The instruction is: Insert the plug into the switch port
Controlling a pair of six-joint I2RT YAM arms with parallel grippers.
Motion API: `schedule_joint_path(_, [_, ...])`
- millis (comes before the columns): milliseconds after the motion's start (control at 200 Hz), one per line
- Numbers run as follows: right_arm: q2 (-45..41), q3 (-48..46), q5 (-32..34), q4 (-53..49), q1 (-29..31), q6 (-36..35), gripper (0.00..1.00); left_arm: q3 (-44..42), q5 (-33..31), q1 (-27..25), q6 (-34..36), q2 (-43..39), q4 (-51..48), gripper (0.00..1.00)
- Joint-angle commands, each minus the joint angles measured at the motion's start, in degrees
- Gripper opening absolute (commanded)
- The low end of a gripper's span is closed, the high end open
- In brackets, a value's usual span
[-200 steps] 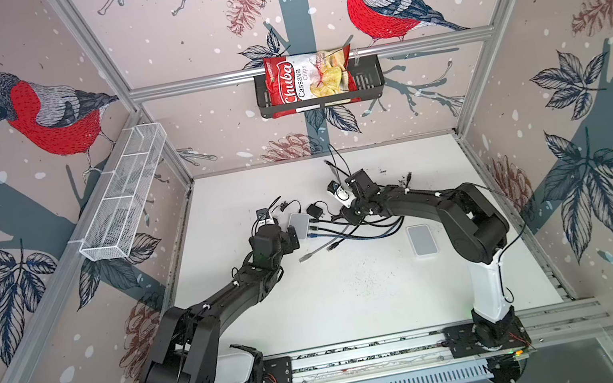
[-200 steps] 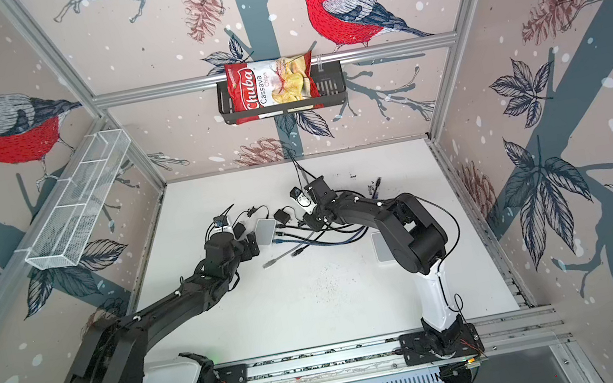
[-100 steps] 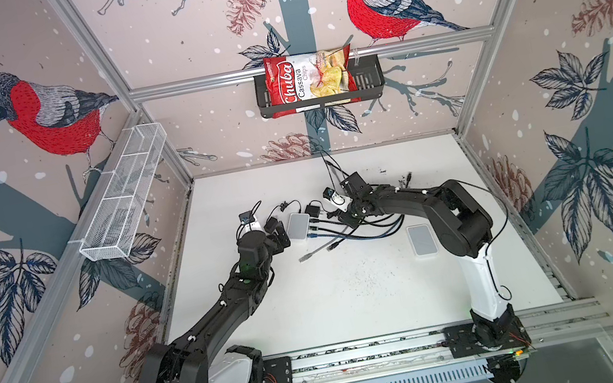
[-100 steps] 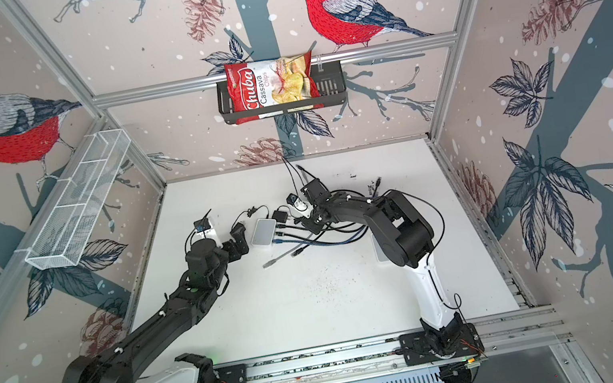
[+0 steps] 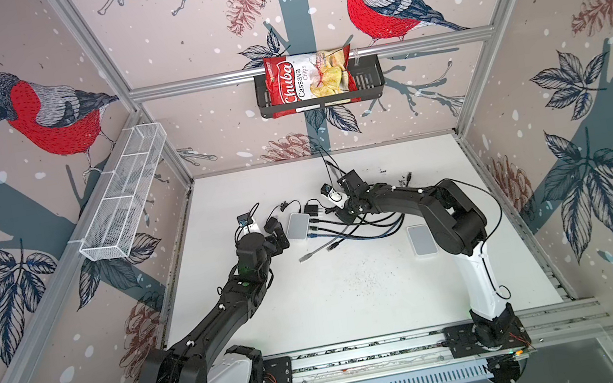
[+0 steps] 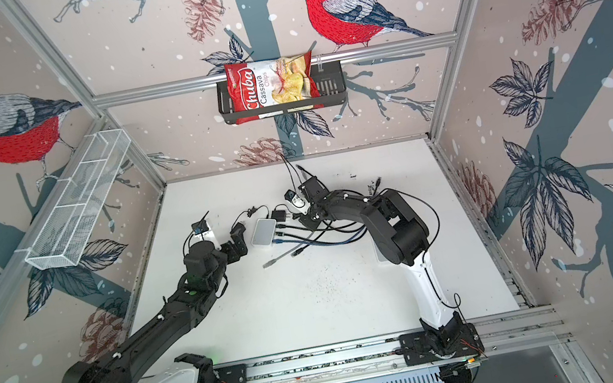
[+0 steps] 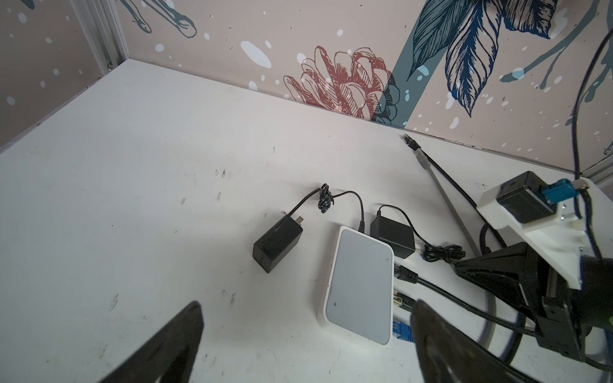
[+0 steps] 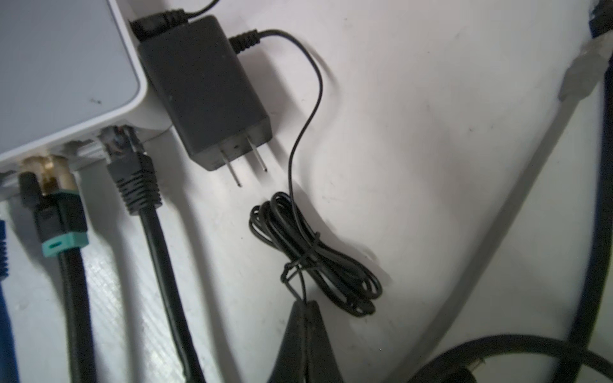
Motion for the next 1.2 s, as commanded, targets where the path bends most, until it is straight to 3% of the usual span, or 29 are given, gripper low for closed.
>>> schedule_joint_path(0, [-2.2, 0.9, -0.9, 3.7, 0.0, 2.3, 0.0, -0.2, 0.7, 0.1, -0.1, -0.1, 1.5, 0.96])
schedule_joint_path(200, [-5.1, 2.6, 0.8, 7.3, -0.8, 10.4, 0.0, -0.1, 2.7, 0.2, 0.4, 0.3, 2.2, 0.96])
schedule_joint_path(320, [-7.8, 0.8, -1.6, 10.1, -1.9, 16.7, 0.0, 0.2, 6.1, 0.2, 1.7, 1.1, 4.1, 0.95])
schedule_joint_path(495, [-13.6, -6.9, -7.3, 16.1, -3.7, 24.7, 0.0, 2.3, 12.8, 0.1, 1.1, 3.8, 6.1, 0.9])
schedule_joint_path(660, [-19.7, -15.0, -6.5, 18.8, -4.4, 28.3, 0.0, 5.9, 15.0, -1.6, 0.2, 8.2, 7.3, 0.86])
schedule_joint_path(895, [-26.8, -23.2, -9.1, 18.9, -5.0, 30.2, 0.0, 12.7, 14.2, -6.5, 5.9, 16.4, 5.7, 0.87])
schedule_joint_path(1196, [-31.9, -30.7, -13.3, 19.6, -4.5, 30.3, 0.0, 16.9, 12.4, -13.8, 21.2, 25.0, 11.3, 0.88])
